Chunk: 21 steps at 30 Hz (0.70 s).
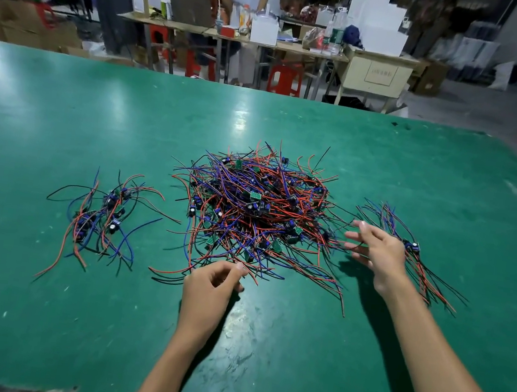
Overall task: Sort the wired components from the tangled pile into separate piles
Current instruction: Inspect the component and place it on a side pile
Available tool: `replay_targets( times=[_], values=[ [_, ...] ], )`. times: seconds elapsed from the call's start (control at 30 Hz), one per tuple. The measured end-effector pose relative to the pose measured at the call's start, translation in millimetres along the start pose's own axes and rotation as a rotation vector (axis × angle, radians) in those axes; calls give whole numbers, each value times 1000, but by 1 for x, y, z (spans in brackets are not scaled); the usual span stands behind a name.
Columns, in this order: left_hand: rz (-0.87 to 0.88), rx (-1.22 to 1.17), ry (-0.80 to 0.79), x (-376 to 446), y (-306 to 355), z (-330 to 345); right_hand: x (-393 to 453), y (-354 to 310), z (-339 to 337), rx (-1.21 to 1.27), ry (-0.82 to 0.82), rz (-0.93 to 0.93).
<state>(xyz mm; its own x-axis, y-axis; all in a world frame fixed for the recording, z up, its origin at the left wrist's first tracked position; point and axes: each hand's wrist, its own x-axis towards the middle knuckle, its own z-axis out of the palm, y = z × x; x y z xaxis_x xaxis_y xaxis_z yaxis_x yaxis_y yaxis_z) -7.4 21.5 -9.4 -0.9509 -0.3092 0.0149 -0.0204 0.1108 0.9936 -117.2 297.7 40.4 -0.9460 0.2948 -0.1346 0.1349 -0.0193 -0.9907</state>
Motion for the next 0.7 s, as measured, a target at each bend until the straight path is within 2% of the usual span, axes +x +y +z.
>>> replay_targets(
  times=[0.17, 0.27, 0.37, 0.47, 0.6, 0.7],
  values=[
    [34, 54, -32, -4, 0, 1, -11, -14, 2, 43, -8, -89],
    [63, 90, -47, -5, 1, 1, 6, -18, 8, -152, 108, -200],
    [50, 87, -40, -5, 0, 0, 33, -20, 14, -345, 175, -225],
    [35, 84, -39, -5, 0, 1, 53, -12, 24, -548, 139, -153],
    [51, 95, -34, -4, 1, 0, 63, 4, 43, -816, -23, -63],
    [52, 98, -35, -5, 2, 0, 64, 5, 45, -844, 32, -100]
  ],
)
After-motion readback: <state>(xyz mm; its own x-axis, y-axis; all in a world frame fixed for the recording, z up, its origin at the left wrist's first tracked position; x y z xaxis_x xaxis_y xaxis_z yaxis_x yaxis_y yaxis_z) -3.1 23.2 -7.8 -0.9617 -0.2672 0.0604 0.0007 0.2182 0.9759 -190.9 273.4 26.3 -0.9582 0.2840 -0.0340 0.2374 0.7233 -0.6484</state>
